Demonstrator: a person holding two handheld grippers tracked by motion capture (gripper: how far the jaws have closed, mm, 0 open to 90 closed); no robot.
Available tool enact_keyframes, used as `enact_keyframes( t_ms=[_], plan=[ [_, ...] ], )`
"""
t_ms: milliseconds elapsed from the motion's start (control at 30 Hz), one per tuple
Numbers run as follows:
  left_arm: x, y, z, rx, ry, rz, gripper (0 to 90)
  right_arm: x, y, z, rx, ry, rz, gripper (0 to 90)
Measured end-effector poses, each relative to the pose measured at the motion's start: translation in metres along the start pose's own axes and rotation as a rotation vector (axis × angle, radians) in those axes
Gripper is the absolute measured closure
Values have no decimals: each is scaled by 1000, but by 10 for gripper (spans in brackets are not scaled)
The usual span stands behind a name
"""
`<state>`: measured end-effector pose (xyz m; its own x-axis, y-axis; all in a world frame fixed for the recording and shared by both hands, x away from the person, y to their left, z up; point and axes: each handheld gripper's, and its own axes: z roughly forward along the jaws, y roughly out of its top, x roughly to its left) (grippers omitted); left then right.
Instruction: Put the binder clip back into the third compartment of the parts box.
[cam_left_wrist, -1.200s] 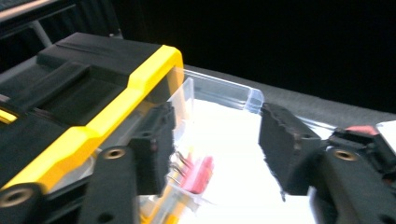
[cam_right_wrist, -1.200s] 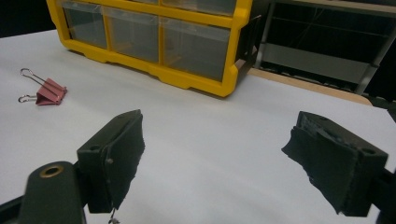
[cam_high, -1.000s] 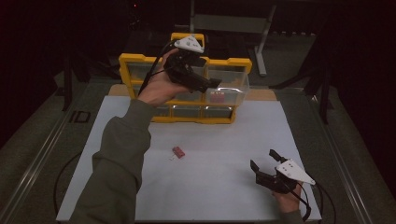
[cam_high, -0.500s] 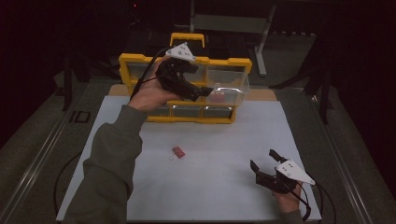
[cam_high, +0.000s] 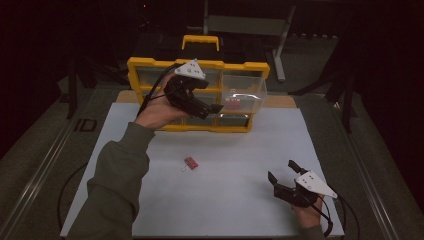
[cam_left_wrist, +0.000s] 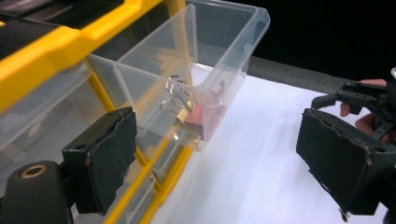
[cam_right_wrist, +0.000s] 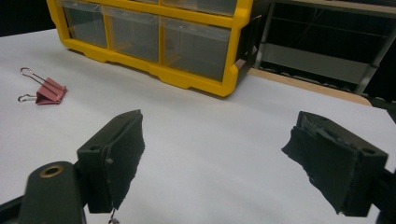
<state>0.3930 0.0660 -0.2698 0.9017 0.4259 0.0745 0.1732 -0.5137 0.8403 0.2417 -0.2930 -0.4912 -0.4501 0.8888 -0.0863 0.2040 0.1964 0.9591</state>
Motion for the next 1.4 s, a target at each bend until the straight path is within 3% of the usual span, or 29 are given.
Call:
enact_keyframes(
  t_ms=[867,1400],
  plan=[
    [-12,-31,3,65,-11,29,83,0,0,0,3,-2,-2,166],
    [-17,-46,5,74,-14,24,70,0,0,0,4,-3,-4,166]
  ],
)
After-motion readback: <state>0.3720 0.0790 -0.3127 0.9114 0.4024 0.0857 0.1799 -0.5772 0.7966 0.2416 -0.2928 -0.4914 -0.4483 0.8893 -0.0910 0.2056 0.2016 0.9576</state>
